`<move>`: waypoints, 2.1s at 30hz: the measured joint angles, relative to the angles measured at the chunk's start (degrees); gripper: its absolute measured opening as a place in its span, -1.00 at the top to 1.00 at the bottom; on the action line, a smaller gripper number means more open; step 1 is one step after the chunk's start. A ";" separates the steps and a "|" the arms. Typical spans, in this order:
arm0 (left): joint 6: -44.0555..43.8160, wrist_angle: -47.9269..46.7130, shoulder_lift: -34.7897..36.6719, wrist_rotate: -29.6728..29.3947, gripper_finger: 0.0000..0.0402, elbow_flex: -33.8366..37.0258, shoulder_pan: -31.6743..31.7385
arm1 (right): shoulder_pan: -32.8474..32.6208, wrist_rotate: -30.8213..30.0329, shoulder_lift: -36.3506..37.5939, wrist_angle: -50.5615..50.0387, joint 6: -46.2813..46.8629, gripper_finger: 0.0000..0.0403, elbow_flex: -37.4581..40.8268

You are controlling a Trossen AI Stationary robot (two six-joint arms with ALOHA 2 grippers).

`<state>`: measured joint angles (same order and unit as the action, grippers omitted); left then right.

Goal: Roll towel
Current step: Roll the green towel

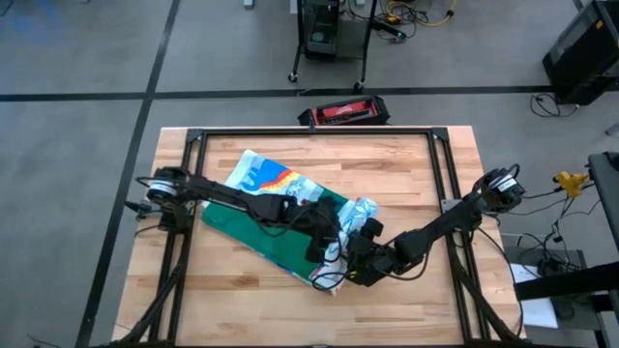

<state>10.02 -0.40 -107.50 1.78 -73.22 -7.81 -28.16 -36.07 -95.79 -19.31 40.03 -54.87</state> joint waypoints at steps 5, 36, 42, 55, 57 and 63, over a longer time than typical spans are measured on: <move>-0.02 8.99 -0.13 0.67 0.40 6.11 0.45 | 0.00 0.00 0.00 0.20 -0.13 -0.49 0.04; 4.39 25.66 -6.24 0.38 0.41 16.27 3.65 | -7.67 2.56 2.32 -6.97 6.21 -0.56 1.51; 5.79 24.58 -5.31 0.31 0.41 16.33 3.76 | -6.48 5.03 1.39 -4.53 8.85 -0.58 4.56; 6.76 20.70 -5.14 0.14 0.40 16.29 3.96 | -1.21 5.98 -1.49 5.09 3.73 -0.55 7.39; 7.54 20.46 -5.14 0.10 0.40 16.31 3.98 | -0.59 5.46 -1.20 5.12 3.05 -0.55 7.37; 9.80 19.56 -5.14 0.19 0.40 16.31 4.40 | 0.95 5.31 -1.07 6.86 0.41 -0.54 7.37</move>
<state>19.83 19.16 -112.64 1.96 -56.90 -3.41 -27.21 -30.77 -96.86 -12.45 40.44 -47.51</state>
